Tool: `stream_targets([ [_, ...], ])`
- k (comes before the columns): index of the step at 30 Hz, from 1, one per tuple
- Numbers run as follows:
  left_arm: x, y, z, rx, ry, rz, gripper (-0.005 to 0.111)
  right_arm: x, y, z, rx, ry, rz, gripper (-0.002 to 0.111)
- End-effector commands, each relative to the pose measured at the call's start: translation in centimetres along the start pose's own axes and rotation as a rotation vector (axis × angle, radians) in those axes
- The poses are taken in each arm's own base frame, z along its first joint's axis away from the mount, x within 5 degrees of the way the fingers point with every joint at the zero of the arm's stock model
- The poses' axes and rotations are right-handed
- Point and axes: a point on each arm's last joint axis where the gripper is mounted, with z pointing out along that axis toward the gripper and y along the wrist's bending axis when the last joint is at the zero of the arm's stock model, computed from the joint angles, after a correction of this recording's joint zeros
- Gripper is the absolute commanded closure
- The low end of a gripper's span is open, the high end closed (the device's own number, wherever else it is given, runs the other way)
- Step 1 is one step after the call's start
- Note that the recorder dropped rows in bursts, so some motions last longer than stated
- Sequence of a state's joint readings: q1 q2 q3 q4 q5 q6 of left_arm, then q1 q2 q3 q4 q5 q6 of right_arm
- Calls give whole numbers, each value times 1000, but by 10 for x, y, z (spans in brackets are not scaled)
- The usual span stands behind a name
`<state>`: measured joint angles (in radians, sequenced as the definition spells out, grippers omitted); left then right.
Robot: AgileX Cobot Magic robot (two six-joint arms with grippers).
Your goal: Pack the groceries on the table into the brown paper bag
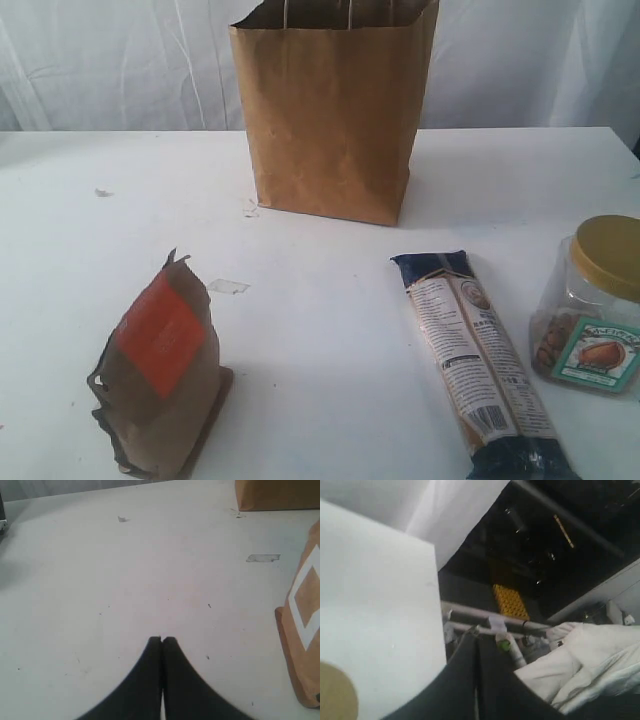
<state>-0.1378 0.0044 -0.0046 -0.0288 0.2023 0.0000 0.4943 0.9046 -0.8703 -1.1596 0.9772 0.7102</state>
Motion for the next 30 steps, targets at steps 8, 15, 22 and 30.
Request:
stream_targets([
  [8, 1, 0, 0, 6, -1, 2, 107, 24, 25, 41, -356, 193, 57, 108],
  [15, 1, 0, 0, 6, -1, 2, 107, 25, 48, 23, -721, 222, 279, 108],
  [22, 1, 0, 0, 6, -1, 2, 107, 41, -9, -66, -510, -377, 383, 108],
  [30, 1, 0, 0, 6, -1, 2, 107, 98, -15, -115, -479, -478, 392, 108],
])
